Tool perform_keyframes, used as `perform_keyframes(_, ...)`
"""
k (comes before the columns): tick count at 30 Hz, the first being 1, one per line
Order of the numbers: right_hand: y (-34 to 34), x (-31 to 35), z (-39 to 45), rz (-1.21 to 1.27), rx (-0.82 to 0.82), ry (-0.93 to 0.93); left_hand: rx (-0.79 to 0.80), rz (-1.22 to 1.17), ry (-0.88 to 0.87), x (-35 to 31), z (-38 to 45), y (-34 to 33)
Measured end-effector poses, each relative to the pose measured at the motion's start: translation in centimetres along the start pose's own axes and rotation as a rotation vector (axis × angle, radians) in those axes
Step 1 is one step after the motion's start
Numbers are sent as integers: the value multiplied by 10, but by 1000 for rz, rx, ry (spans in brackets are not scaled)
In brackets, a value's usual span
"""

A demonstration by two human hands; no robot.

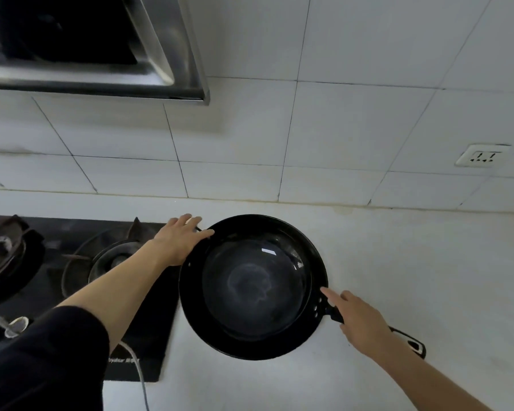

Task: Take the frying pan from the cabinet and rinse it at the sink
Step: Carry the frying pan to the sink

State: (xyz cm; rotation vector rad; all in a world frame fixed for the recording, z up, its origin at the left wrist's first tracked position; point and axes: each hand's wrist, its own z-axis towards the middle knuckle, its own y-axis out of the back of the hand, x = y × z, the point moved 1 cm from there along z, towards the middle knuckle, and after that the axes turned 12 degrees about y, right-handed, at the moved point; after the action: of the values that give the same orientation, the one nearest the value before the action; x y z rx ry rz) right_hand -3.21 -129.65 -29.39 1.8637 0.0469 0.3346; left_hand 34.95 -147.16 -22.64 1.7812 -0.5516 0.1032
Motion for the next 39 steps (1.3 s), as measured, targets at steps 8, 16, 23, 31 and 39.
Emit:
perform_keyframes(8, -2, -7, 9, -76, -1, -66, 90, 135, -143, 14, 31, -20)
perform_keyframes(16, 6, 1, 12, -119, -12, -104, 23, 204, -212, 11, 34, -20)
perform_keyframes(23, 17, -4, 15, -141, -12, -63, 36, 216, -165, 7, 7, -28)
perform_keyframes(31, 56, -19, 8, -162, -67, 146, 23, 210, 7, -4, -71, -11)
perform_keyframes(39, 104, -12, 12, -242, -124, 454, 51, 90, 304, -20, -207, 6)
